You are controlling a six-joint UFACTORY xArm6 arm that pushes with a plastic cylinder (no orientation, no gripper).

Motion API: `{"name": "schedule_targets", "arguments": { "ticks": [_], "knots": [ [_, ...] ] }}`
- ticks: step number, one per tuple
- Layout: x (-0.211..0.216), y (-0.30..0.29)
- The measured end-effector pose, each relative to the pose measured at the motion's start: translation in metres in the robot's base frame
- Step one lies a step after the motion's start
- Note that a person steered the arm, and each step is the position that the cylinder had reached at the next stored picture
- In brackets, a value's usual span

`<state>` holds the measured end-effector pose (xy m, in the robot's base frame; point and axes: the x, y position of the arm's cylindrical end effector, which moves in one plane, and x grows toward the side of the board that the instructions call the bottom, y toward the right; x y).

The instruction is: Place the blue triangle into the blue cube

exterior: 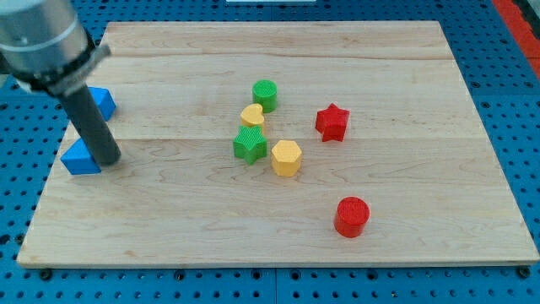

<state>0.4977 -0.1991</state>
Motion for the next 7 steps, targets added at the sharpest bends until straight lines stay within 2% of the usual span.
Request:
{"name": "schedule_targets", "arguments": {
  "ticks": [1,2,3,4,5,6,7],
  "knots": [
    [0.035,0.011],
    [0.016,-0.039],
    [-0.021,-0.040],
    [-0.034,-0.040],
    [-0.016,-0.060],
    [-0.038,-0.082],
    [-0.061,-0.072]
  ]
}}
